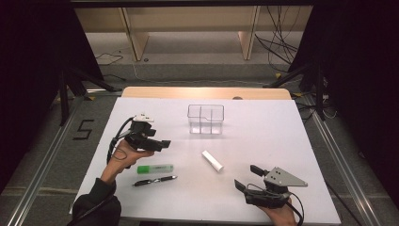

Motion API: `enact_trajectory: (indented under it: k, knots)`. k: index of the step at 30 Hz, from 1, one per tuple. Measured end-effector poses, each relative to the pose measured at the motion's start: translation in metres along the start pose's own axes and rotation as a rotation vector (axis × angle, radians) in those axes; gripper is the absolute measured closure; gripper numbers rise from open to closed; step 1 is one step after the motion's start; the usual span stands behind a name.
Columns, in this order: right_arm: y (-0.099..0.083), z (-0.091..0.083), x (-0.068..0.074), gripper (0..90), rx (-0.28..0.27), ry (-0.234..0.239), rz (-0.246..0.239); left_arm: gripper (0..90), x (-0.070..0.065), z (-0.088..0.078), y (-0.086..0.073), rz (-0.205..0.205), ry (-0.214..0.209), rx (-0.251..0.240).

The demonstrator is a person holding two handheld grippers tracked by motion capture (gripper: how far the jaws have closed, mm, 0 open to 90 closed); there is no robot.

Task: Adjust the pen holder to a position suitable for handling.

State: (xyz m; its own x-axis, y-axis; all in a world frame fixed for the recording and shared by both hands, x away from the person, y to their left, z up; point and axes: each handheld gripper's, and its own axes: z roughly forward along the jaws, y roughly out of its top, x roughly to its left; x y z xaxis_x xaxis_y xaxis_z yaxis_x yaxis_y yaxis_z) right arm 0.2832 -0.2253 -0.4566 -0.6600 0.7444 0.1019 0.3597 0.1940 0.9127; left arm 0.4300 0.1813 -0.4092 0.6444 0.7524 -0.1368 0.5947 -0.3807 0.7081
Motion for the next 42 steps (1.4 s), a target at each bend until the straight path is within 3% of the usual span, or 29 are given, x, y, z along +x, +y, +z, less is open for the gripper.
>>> enact_trajectory:
  k: [14,28,42]
  knots:
    - [-0.001,0.001,-0.002,22.9,0.000,0.004,0.003,17.1,-0.016,-0.012,-0.017,0.087,-0.015,0.062]
    - [0.000,0.002,-0.002,22.8,0.002,0.012,0.000,16.8,-0.027,-0.020,-0.028,0.129,-0.030,0.119]
    - [0.000,0.004,-0.002,22.9,0.005,0.016,0.000,17.3,-0.035,-0.020,-0.037,0.187,-0.040,0.218]
